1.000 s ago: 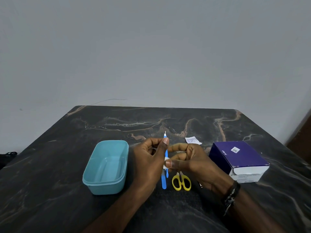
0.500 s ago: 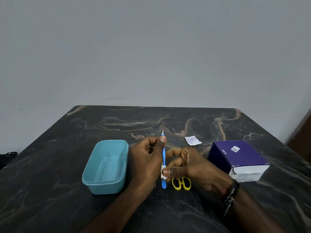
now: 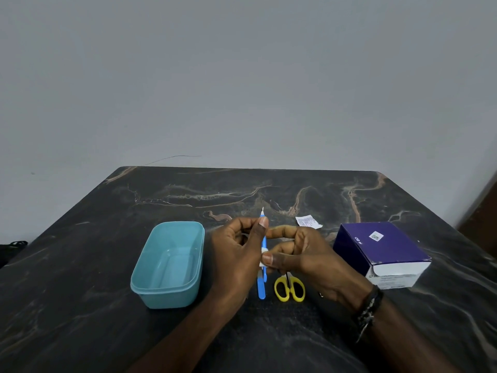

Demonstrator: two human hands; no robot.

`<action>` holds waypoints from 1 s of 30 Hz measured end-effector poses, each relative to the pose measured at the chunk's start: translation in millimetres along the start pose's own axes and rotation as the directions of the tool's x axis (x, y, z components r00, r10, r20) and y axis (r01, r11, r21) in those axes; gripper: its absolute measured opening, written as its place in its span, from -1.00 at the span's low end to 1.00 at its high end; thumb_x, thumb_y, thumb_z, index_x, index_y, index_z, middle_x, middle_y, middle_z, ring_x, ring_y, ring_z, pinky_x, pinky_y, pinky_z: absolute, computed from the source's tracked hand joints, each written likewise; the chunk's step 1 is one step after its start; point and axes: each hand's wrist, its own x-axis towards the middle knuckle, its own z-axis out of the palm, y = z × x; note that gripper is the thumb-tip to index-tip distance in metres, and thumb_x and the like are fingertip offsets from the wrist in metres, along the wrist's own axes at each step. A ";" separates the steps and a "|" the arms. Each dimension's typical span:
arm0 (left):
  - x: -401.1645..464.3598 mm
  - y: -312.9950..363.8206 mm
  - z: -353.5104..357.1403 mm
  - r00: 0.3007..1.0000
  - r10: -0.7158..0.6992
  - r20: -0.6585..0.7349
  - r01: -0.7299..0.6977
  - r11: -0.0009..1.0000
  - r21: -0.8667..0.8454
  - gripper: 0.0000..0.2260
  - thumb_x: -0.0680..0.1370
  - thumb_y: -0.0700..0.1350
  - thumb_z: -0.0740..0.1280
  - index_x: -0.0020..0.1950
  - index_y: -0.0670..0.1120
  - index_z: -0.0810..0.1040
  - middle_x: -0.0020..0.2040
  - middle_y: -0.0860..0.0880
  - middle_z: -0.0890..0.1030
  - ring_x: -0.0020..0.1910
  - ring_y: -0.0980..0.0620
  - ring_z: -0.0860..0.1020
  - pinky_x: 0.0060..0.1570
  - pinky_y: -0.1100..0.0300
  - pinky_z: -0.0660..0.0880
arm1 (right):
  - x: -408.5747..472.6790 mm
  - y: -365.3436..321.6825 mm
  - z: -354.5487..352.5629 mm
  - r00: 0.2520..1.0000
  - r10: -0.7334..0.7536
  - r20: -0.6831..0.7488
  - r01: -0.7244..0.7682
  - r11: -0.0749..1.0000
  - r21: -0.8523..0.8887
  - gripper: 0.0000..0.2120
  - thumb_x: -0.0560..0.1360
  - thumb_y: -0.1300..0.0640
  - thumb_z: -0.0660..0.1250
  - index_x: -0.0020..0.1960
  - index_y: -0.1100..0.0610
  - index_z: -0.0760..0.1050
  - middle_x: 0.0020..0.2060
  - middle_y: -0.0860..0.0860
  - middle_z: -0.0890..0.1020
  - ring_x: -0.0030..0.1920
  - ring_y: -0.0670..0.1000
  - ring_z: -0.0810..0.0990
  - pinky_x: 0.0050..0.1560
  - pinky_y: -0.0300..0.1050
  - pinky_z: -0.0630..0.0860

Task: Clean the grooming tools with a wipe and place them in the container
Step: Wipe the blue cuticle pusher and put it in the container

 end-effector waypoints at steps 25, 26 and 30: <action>-9.0 10.4 3.6 0.989 -0.075 0.124 0.083 0.995 -0.058 -0.86 0.45 0.09 0.44 -0.13 0.05 0.67 -0.34 0.04 0.67 -0.35 0.14 0.61 -0.38 0.28 0.51 | 7.8 4.6 -7.7 0.958 -0.121 -0.259 0.148 0.985 0.087 -0.53 0.30 0.17 0.55 0.17 0.22 0.56 -0.15 0.21 0.73 -0.19 0.11 0.71 -0.25 -0.15 0.54; -9.9 11.0 4.0 0.985 -0.095 0.147 0.104 0.993 -0.059 -0.83 0.41 0.10 0.46 -0.11 0.03 0.66 -0.28 0.03 0.69 -0.32 0.13 0.63 -0.37 0.30 0.50 | 8.8 5.0 -9.4 0.944 -0.129 -0.302 0.167 0.981 0.104 -0.51 0.28 0.14 0.56 0.16 0.22 0.56 -0.15 0.18 0.74 -0.22 0.05 0.70 -0.28 -0.18 0.52; -11.1 10.5 5.8 0.957 -0.142 0.254 0.155 0.988 -0.031 -0.83 0.43 -0.12 0.51 -0.03 -0.12 0.64 -0.22 -0.08 0.71 -0.31 0.03 0.67 -0.39 0.27 0.54 | 9.4 6.2 -15.0 0.902 -0.139 -0.408 0.210 0.968 0.135 -0.48 0.16 0.02 0.59 0.08 0.15 0.60 -0.13 0.13 0.75 -0.20 0.04 0.70 -0.16 -0.04 0.48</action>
